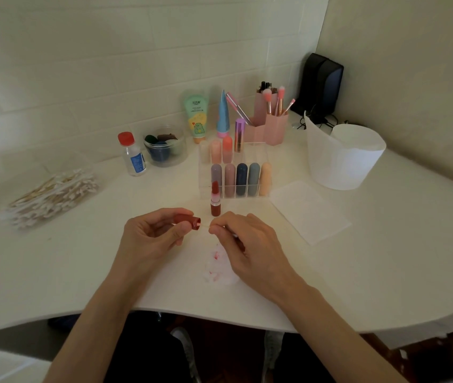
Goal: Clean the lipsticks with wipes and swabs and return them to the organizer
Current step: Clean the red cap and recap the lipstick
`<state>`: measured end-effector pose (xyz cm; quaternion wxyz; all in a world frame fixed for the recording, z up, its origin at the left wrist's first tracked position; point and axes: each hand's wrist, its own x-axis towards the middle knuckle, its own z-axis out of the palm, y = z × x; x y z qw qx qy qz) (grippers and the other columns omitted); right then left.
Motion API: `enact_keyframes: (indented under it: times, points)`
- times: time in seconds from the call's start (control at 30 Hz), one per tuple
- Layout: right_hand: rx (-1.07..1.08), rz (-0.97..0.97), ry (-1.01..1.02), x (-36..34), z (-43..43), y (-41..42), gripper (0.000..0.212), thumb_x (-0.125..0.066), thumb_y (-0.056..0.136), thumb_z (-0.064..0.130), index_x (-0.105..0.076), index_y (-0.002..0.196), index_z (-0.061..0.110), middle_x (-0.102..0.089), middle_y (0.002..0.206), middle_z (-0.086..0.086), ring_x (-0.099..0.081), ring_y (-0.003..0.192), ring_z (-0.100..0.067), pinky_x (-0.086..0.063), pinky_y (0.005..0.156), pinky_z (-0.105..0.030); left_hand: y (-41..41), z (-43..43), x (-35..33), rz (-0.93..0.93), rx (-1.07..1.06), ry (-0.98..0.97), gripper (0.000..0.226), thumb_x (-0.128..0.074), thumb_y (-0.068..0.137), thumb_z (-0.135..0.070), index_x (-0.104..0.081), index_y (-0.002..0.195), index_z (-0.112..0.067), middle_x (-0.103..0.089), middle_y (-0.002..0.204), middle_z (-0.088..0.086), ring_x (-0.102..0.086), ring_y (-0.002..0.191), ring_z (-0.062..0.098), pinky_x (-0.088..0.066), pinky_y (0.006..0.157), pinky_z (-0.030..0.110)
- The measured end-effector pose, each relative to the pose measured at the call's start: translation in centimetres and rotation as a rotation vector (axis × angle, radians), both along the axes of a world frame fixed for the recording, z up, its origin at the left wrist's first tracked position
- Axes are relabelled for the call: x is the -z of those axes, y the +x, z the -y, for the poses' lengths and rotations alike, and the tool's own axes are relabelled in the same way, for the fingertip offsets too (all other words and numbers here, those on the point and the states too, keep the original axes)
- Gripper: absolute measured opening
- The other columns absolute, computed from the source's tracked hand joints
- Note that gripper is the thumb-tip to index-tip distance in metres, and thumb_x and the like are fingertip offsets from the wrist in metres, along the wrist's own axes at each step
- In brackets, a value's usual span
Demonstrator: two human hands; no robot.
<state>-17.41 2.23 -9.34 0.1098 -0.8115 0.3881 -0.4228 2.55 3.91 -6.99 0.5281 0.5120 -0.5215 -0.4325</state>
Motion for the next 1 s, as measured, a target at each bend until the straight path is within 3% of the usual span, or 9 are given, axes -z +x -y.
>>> enact_keyframes:
  times: [0.17, 0.27, 0.43, 0.53, 0.63, 0.73, 0.8, 0.9, 1.0]
  points:
    - [0.091, 0.003, -0.005, -0.1, 0.0, 0.0, 0.012, -0.054, 0.106, 0.019, -0.064, 0.099, 0.016, -0.06, 0.074, 0.01, -0.04, 0.064, -0.006, -0.033, 0.065, -0.016, 0.0, 0.0, 0.0, -0.003, -0.015, -0.002, 0.022, -0.074, 0.076, -0.026, -0.08, 0.097, -0.022, -0.075, 0.088, 0.014, -0.051, 0.064, 0.016, -0.046, 0.072, 0.034]
    - [0.098, -0.014, 0.032, 0.1, 0.1, -0.2, 0.013, -0.054, 0.107, 0.023, -0.063, 0.1, 0.019, -0.058, 0.072, 0.011, -0.045, 0.063, -0.011, -0.035, 0.063, -0.021, 0.1, 0.0, 0.0, -0.025, -0.024, -0.003, 0.021, -0.073, 0.078, -0.026, -0.08, 0.097, -0.021, -0.072, 0.09, 0.02, -0.05, 0.066, 0.016, -0.046, 0.066, 0.025]
    - [0.173, 0.048, 0.001, -0.2, 0.6, -1.1, 0.011, -0.058, 0.104, 0.023, -0.066, 0.101, 0.016, -0.065, 0.087, 0.007, -0.055, 0.079, -0.01, -0.047, 0.072, -0.025, 0.0, 0.2, 0.1, -0.052, -0.073, -0.006, 0.016, -0.068, 0.09, -0.02, -0.076, 0.103, -0.015, -0.075, 0.088, 0.004, -0.051, 0.068, 0.014, -0.045, 0.062, 0.019]
    - [0.389, 0.098, -0.054, -0.5, 1.8, -2.8, 0.008, -0.067, 0.098, 0.018, -0.072, 0.097, 0.012, -0.065, 0.091, 0.003, -0.053, 0.086, -0.014, -0.044, 0.075, -0.022, 0.0, 0.2, 0.1, -0.094, -0.069, -0.003, 0.022, -0.066, 0.09, -0.026, -0.074, 0.105, -0.013, -0.073, 0.087, -0.002, -0.042, 0.059, 0.013, -0.037, 0.055, 0.017]
    - [0.655, 0.04, 0.027, -0.5, 2.7, -5.5, 0.006, -0.072, 0.094, 0.018, -0.075, 0.095, 0.014, -0.063, 0.086, 0.001, -0.052, 0.085, -0.02, -0.046, 0.073, -0.035, 0.1, 0.1, 0.0, -0.082, -0.067, -0.011, 0.024, -0.067, 0.088, -0.03, -0.075, 0.104, -0.014, -0.068, 0.083, 0.002, -0.038, 0.057, 0.015, -0.034, 0.052, 0.018]
    - [0.806, -0.04, 0.19, -0.2, 3.1, -7.1, 0.009, -0.071, 0.094, 0.021, -0.077, 0.098, 0.014, -0.066, 0.088, -0.003, -0.052, 0.088, -0.025, -0.044, 0.075, -0.038, 0.0, 0.2, 0.0, -0.084, -0.088, 0.024, 0.023, -0.069, 0.088, -0.03, -0.075, 0.102, -0.014, -0.072, 0.084, 0.006, -0.04, 0.058, 0.016, -0.037, 0.056, 0.022]
    - [0.86, -0.065, 0.207, -0.2, 3.0, -7.3, 0.01, -0.071, 0.093, 0.02, -0.077, 0.099, 0.014, -0.068, 0.088, -0.005, -0.053, 0.089, -0.027, -0.043, 0.077, -0.04, -0.1, 0.2, 0.0, -0.099, -0.092, 0.053, 0.021, -0.07, 0.089, -0.028, -0.074, 0.103, -0.013, -0.075, 0.09, 0.01, -0.042, 0.057, 0.015, -0.037, 0.062, 0.027]
    - [0.918, -0.063, 0.216, -0.4, 3.0, -7.5, 0.012, -0.071, 0.094, 0.022, -0.078, 0.102, 0.016, -0.071, 0.091, -0.005, -0.054, 0.092, -0.029, -0.041, 0.081, -0.04, -0.1, 0.3, 0.1, -0.103, -0.1, 0.067, 0.02, -0.069, 0.092, -0.026, -0.071, 0.104, -0.011, -0.077, 0.095, 0.01, -0.042, 0.057, 0.015, -0.038, 0.062, 0.025]
    - [0.941, -0.059, 0.261, -0.2, 3.2, -7.8, 0.015, -0.069, 0.095, 0.025, -0.077, 0.106, 0.018, -0.072, 0.095, -0.004, -0.054, 0.096, -0.028, -0.04, 0.083, -0.039, 0.0, 0.2, 0.2, -0.083, -0.079, 0.045, 0.018, -0.068, 0.094, -0.023, -0.074, 0.109, -0.016, -0.076, 0.101, 0.009, -0.053, 0.069, 0.017, -0.044, 0.072, 0.03]
